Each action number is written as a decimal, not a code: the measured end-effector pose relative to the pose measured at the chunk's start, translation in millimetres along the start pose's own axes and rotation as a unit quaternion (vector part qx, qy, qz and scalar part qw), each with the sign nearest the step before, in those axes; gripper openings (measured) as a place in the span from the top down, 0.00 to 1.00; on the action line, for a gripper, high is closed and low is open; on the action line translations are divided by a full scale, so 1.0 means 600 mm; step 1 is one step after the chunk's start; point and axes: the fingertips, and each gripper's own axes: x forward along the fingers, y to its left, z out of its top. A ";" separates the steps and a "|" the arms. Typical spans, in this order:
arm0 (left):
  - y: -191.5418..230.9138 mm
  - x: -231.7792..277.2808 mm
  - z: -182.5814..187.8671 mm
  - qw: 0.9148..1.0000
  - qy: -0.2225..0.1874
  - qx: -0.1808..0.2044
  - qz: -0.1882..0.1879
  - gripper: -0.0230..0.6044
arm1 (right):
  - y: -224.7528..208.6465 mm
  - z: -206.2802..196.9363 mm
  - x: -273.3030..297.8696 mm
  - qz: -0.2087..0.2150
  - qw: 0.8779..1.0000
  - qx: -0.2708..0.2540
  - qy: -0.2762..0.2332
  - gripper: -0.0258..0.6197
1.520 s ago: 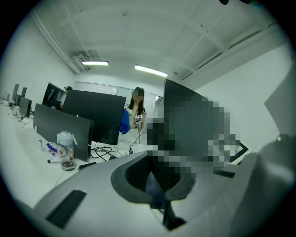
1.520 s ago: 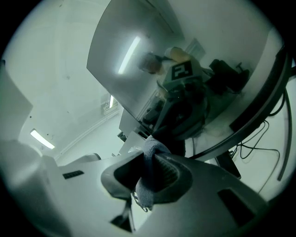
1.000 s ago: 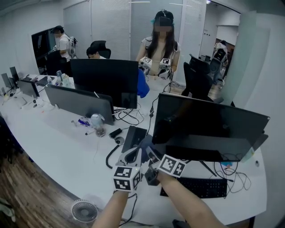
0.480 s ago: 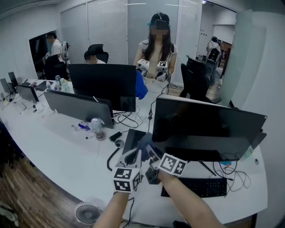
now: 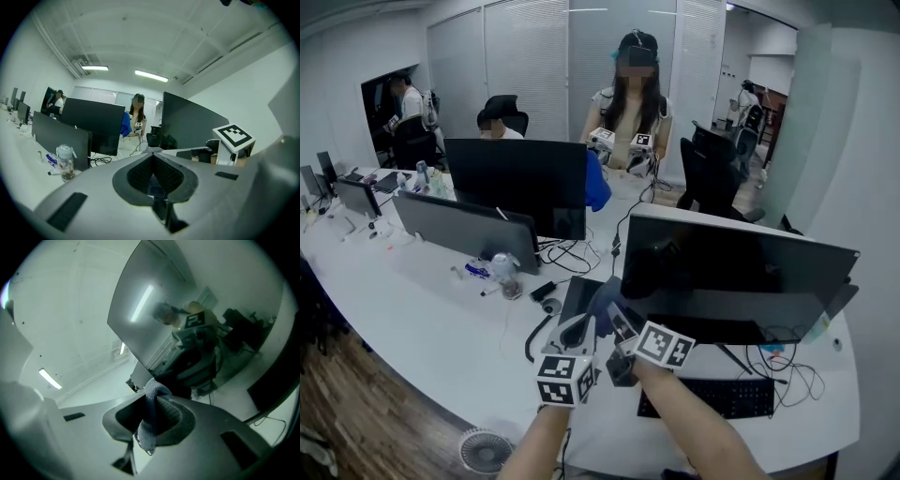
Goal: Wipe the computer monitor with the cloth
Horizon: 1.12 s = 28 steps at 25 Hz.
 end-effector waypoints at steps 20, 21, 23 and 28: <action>-0.014 -0.002 0.028 1.000 -0.007 0.000 -0.007 0.95 | 0.056 0.061 0.003 0.021 0.999 -0.024 -0.024 0.87; -0.015 -0.002 0.031 1.000 -0.009 -0.001 -0.008 0.95 | 0.058 0.066 0.003 0.022 0.999 -0.025 -0.025 0.87; -0.016 -0.003 0.038 1.000 -0.012 0.000 -0.007 0.95 | 0.067 0.075 0.005 0.026 0.999 -0.029 -0.027 0.87; -0.017 -0.004 0.050 1.000 -0.016 -0.002 -0.004 0.95 | 0.089 0.097 0.007 0.035 0.998 -0.048 -0.029 0.87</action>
